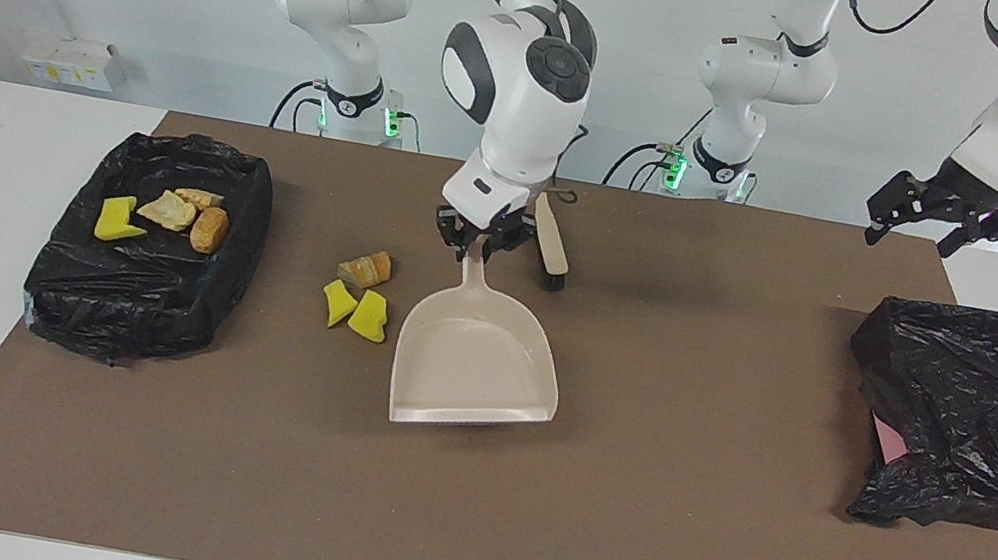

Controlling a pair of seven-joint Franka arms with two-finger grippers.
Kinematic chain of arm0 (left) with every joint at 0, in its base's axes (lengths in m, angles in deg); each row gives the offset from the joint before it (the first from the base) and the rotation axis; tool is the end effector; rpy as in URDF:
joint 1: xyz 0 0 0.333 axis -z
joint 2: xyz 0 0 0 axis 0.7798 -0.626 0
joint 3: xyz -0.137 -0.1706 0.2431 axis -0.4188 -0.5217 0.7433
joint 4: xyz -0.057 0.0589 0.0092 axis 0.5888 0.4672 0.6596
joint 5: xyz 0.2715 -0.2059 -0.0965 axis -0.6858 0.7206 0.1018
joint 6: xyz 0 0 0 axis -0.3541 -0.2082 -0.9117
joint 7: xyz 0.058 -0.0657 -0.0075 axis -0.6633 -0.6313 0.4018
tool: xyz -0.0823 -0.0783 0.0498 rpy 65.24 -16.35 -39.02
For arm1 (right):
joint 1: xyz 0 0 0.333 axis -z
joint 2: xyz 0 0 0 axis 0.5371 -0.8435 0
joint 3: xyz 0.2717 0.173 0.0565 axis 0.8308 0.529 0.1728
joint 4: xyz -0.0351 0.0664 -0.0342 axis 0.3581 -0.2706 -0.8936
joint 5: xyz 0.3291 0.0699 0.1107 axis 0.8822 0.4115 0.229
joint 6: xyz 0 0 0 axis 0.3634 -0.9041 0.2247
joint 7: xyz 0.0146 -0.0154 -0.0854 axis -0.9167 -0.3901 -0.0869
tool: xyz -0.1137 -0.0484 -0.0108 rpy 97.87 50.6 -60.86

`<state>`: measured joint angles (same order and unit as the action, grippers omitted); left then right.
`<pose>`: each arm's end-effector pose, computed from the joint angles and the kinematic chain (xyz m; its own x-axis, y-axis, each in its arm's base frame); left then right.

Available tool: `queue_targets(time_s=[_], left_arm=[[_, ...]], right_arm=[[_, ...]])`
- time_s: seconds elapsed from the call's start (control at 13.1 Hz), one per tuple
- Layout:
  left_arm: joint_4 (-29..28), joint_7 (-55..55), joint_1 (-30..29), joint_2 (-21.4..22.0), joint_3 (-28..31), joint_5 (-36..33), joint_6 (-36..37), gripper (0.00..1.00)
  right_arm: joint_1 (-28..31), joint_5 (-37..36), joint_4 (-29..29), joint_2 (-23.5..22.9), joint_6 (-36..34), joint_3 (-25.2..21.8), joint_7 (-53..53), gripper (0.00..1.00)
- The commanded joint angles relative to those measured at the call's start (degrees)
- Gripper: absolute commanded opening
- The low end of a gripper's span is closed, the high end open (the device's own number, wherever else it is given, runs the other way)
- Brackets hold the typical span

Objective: Sweep and dump trash in bin

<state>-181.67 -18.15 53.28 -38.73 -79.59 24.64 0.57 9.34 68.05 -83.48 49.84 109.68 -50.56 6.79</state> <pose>0.4902 -0.0097 0.6246 0.9933 -0.1100 -0.0363 -0.1101 -0.9939 -0.0002 0.5617 0.3616 0.4380 0.9948 0.1010 -0.0118 0.1017 -0.9902 0.0960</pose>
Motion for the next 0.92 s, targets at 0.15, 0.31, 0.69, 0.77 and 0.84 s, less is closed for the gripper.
queue_targets(time_s=[0.15,0.31,0.69,0.77,0.84], left_arm=[[-1.28,0.60,1.12,1.75,0.07,-0.55,0.25,1.00],[-1.10,0.69,0.95,1.66,0.15,-0.55,-0.37,1.00],[-1.19,1.12,1.21,1.75,0.15,-0.46,-0.72,1.00],[-1.28,1.13,1.30,1.75,0.07,-0.46,-0.89,1.00],[-1.80,0.87,1.39,1.84,0.07,-0.46,-1.77,1.00]], right_arm=[[-1.91,1.73,9.09,-9.42,4.16,0.11,5.43,0.00],[-2.17,5.85,7.43,-10.22,6.71,0.02,5.87,0.00],[-2.00,5.26,5.32,-9.87,8.65,0.02,5.18,0.85],[-2.26,4.64,4.70,-9.53,8.48,0.02,5.17,1.00],[-2.43,4.29,4.44,-9.17,8.13,0.02,5.17,1.00]])
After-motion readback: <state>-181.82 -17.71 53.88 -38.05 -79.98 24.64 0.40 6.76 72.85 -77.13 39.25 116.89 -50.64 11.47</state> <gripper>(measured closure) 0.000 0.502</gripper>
